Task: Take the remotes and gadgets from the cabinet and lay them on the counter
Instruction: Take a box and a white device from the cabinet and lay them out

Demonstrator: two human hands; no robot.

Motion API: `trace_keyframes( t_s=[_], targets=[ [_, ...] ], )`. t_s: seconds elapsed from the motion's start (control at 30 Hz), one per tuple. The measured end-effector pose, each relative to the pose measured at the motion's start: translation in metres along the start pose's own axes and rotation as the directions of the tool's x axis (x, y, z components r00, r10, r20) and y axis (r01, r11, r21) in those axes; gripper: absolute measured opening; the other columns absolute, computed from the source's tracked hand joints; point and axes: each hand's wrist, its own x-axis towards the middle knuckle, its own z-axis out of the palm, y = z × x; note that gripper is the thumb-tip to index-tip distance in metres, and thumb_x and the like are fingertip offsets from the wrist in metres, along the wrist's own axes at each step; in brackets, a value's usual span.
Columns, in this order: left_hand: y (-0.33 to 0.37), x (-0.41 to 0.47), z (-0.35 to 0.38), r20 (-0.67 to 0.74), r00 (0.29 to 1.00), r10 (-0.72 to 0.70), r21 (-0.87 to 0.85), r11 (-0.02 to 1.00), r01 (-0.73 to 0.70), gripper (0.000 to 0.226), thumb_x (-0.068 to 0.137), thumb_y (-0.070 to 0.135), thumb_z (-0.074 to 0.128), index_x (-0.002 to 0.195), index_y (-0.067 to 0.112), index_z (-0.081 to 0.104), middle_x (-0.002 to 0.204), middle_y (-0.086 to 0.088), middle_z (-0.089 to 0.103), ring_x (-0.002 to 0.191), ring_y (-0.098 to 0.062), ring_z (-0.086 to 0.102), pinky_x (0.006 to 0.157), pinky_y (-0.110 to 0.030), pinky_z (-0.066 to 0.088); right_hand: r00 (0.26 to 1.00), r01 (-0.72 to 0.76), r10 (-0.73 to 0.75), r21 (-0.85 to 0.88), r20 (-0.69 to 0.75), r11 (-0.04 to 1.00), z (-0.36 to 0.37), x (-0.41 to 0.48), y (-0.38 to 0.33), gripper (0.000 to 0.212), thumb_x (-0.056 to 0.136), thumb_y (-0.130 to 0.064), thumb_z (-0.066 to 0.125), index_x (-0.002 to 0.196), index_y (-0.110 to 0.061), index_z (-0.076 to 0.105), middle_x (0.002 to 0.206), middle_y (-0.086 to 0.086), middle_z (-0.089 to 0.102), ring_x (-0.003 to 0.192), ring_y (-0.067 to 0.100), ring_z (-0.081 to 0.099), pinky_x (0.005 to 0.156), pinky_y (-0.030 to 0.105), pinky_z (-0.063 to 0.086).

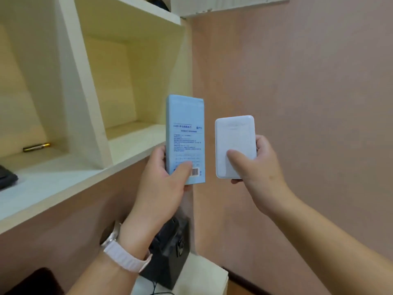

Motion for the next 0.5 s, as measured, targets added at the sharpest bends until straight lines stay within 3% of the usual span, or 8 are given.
trace_keyframes(
  t_s=[0.17, 0.5],
  targets=[
    [-0.014, -0.021, 0.034, 0.139, 0.985, -0.104, -0.120, 0.985, 0.121, 0.016, 0.093, 0.009, 0.060, 0.101, 0.021, 0.055, 0.095, 0.008, 0.074, 0.082, -0.012, 0.073, 0.058, -0.027, 0.056, 0.991, -0.049, 0.038, -0.081, -0.132, 0.996, -0.041, -0.039, 0.005, 0.025, 0.086, -0.009, 0.064, 0.106, -0.018, 0.053, 0.098, -0.002, 0.065, 0.077, 0.005, 0.064, 0.053, 0.019, 0.051],
    [0.000, -0.117, 0.155, 0.439, 0.880, -0.181, -0.226, 0.926, 0.304, 0.015, 0.093, 0.006, 0.057, 0.103, 0.017, 0.055, 0.094, 0.006, 0.075, 0.080, -0.016, 0.073, 0.058, -0.029, 0.055, 0.897, -0.144, 0.099, -0.072, -0.431, 0.987, -0.183, -0.148, -0.006, 0.023, 0.088, -0.008, 0.065, 0.103, -0.021, 0.054, 0.099, -0.002, 0.066, 0.083, 0.009, 0.066, 0.059, 0.021, 0.052]
  ],
)
